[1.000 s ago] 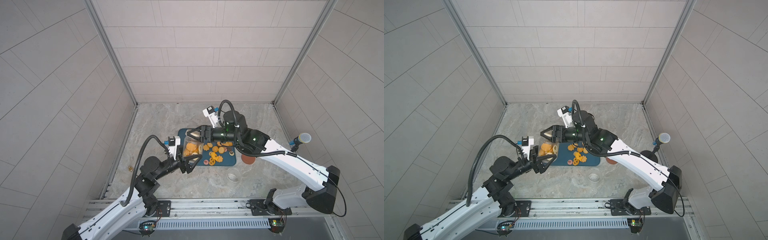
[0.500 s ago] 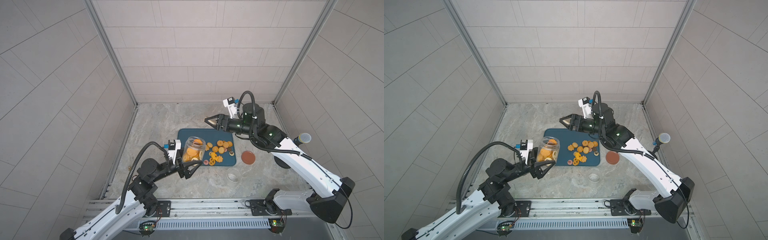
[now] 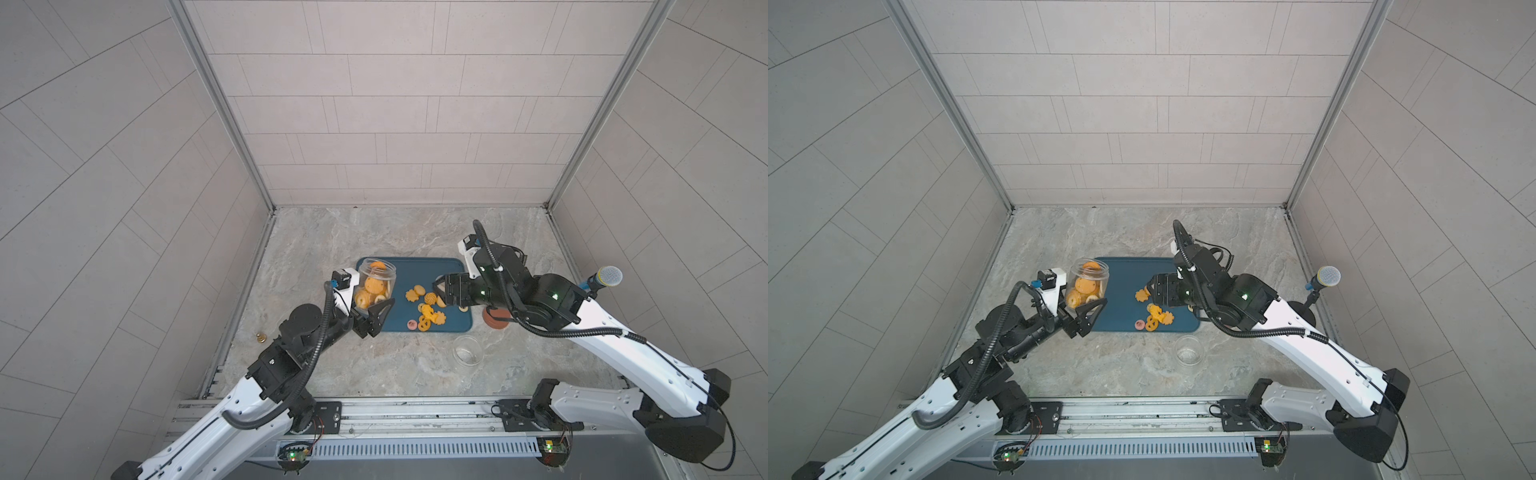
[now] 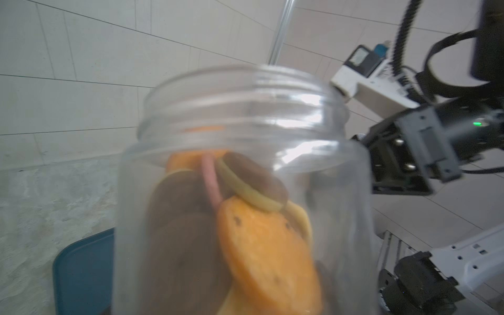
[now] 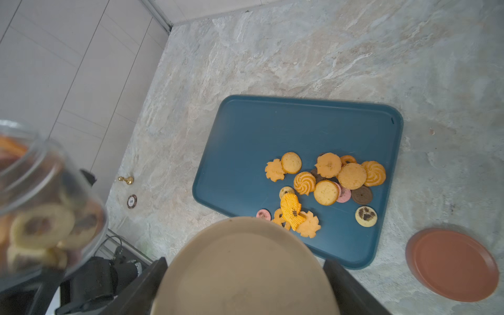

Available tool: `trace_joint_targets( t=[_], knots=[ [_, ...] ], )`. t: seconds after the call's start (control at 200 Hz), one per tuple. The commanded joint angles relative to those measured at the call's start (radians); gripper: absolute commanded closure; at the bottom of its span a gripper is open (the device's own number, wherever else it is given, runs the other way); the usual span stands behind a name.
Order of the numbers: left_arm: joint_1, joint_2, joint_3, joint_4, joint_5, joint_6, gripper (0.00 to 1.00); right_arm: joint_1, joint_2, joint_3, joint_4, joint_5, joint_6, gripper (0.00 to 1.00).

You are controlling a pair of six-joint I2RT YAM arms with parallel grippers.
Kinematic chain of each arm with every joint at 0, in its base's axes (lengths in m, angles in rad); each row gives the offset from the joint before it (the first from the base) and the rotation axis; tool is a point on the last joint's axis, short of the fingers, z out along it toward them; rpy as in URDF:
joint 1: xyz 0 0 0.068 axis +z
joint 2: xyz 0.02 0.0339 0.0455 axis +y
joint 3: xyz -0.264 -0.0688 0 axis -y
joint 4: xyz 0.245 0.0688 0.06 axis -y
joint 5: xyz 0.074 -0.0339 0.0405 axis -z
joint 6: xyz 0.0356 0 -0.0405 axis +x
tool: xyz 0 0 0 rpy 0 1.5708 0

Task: Pour the cookies out of the jar
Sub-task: Place the lid at the center of the board.

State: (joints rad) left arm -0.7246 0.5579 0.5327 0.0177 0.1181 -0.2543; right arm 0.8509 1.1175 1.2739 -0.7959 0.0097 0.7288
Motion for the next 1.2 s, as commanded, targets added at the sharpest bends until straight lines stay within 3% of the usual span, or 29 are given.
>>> trace_joint_targets(
  t=[0.0, 0.18, 0.355, 0.505, 0.811, 1.031, 1.196],
  knots=[
    [0.017, -0.001, 0.065, 0.023, -0.137, 0.039, 1.00, 0.083, -0.037, -0.016, -0.072, 0.166, -0.031, 1.00],
    [0.095, 0.043, 0.071, -0.028, -0.071, -0.008, 1.00, 0.308, 0.009, -0.024, -0.107, 0.310, -0.059, 1.00],
    [0.153, 0.024, 0.038, -0.008, -0.048, -0.008, 1.00, 0.447, 0.142, -0.058, -0.028, 0.308, -0.073, 1.00],
    [0.271, 0.041, 0.032, -0.034, 0.028, -0.059, 1.00, 0.451, 0.282, -0.112, 0.113, 0.230, -0.035, 1.00],
    [0.273, 0.030, -0.003, -0.027, 0.030, -0.055, 1.00, 0.405, 0.562, -0.068, 0.101, 0.128, 0.000, 1.00],
    [0.274, 0.022, -0.006, -0.035, 0.016, -0.057, 1.00, 0.397, 0.627, -0.074, 0.151, 0.173, -0.005, 1.00],
    [0.273, 0.022, -0.005, -0.037, 0.011, -0.059, 1.00, 0.382, 0.652, -0.072, 0.164, 0.136, -0.009, 0.98]
  ],
)
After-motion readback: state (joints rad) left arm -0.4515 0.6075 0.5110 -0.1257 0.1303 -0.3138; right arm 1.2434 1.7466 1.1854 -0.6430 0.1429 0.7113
